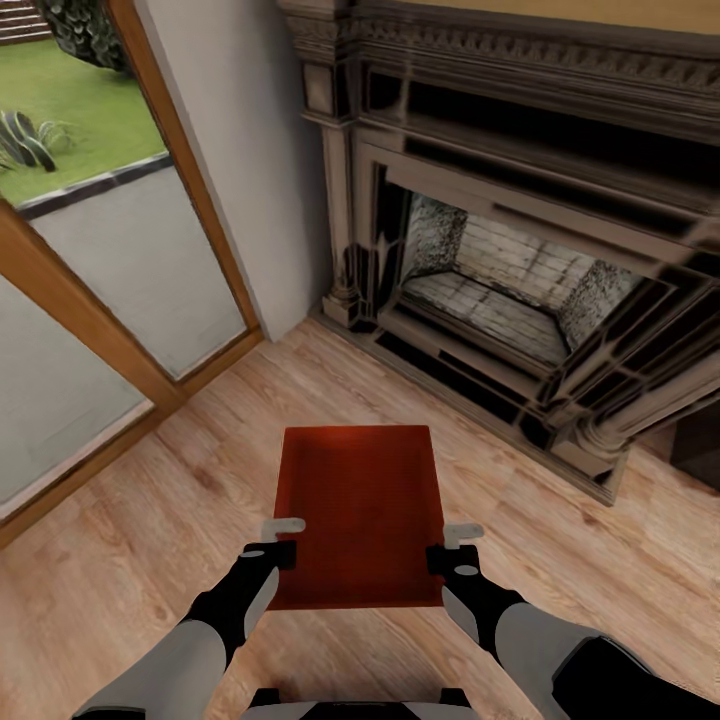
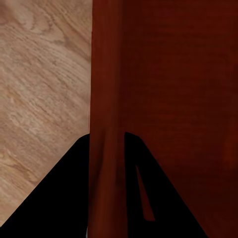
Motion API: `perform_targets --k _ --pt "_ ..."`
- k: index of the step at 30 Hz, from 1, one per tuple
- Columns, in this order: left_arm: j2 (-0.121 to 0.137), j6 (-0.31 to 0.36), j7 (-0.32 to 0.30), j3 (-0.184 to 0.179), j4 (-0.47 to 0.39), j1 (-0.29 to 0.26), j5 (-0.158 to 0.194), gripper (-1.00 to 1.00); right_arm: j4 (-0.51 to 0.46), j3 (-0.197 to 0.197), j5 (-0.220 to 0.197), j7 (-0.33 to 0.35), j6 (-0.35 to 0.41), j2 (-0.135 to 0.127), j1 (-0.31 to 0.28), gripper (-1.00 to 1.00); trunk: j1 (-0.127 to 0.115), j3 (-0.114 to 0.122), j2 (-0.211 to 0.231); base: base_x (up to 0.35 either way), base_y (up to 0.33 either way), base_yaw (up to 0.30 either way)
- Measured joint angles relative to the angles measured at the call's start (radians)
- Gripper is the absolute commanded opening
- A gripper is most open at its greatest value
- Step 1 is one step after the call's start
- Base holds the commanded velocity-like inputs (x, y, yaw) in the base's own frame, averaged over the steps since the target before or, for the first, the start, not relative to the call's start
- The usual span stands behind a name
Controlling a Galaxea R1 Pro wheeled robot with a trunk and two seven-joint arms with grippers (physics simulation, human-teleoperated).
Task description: Move the two storage containers from the living room to the garage. In the garage, place one container on the floor and stack the other container on top of it (either order is fine).
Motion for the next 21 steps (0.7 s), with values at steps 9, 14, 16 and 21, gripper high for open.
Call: perform_targets --k 9,14,16,21 --pt "0.000 -0.001 0.000 -0.001 0.000 0.000 0.000 -1.00 0.002 -0.001 0.000 0.000 -0.003 0.001 0.000 -1.00 0.000 0.000 0.000 0.000 0.000 -0.282" --pt "0.001 -0.002 -0.001 -0.001 0.000 0.000 0.000 -1.00 0.002 0.000 0.000 -0.002 -0.004 0.001 0.000 -1.00 0.000 0.000 0.000 0.000 0.000 -0.282" --pt "0.001 -0.003 -0.002 0.000 0.000 0.000 0.000 -1.00 0.001 0.000 0.000 -0.002 -0.004 0.002 0.000 -1.00 0.000 0.000 0.000 0.000 0.000 -0.282" --pt "0.002 -0.006 -0.003 0.000 0.000 0.000 0.000 -1.00 0.000 0.001 0.000 -0.003 -0.005 0.002 0.000 -1.00 0.000 0.000 0.000 0.000 0.000 -0.282"
